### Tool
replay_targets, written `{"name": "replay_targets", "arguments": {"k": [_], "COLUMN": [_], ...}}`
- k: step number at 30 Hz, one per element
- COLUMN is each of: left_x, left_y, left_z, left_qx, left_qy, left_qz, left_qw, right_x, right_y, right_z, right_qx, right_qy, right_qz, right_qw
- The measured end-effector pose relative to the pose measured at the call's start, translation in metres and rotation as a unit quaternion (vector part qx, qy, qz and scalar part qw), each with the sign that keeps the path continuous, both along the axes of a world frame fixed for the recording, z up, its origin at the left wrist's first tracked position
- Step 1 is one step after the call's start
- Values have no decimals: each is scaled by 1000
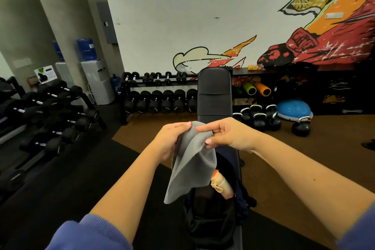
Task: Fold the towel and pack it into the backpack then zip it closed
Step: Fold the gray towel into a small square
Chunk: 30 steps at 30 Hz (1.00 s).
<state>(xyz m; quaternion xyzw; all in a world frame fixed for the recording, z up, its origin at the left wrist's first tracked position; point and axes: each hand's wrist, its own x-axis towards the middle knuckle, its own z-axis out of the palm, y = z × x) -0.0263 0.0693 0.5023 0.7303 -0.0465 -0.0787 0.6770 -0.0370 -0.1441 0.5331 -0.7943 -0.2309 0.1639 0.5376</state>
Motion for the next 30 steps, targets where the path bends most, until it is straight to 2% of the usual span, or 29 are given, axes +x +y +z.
{"name": "replay_targets", "arguments": {"k": [3,5,7,11,13,16,20,22,24,25,28,30], "left_x": [-2,-4,-8,-15,-17,-21,-27,-28,-30,-30,-31,-31], "left_y": [-5,-8,-11,-14,-16,-17,-23,-24,-24,-24,-22,-21], "left_z": [3,6,10,14,15,16,19,19,20,21,22,22], "left_qx": [8,17,16,3,-1,-1,1,-1,-17,-28,-67,-73], "left_qy": [-10,-17,-21,-37,-45,-46,-14,-4,-9,-15,-22,-25], "left_qz": [-6,-13,-28,-37,-39,-46,-56,-57,-74,-84,-94,-86], "left_qw": [1000,1000,999,999,998,998,998,998,997,996,993,993], "right_x": [-3,-4,-6,-11,-12,-18,-23,-21,-17,-18,-25,-28], "right_y": [4,4,2,0,-2,-1,4,3,0,-1,1,4], "right_z": [4,8,12,19,21,21,22,21,18,18,19,18], "right_qx": [-27,-33,12,114,114,65,35,-24,-114,-125,-92,-101], "right_qy": [-130,-178,-130,40,56,-16,-94,-175,-276,-291,-269,-287], "right_qz": [-77,-100,-105,-38,-5,-13,-88,-141,-174,-168,-128,-135], "right_qw": [988,978,986,992,992,998,991,974,938,934,950,943]}}
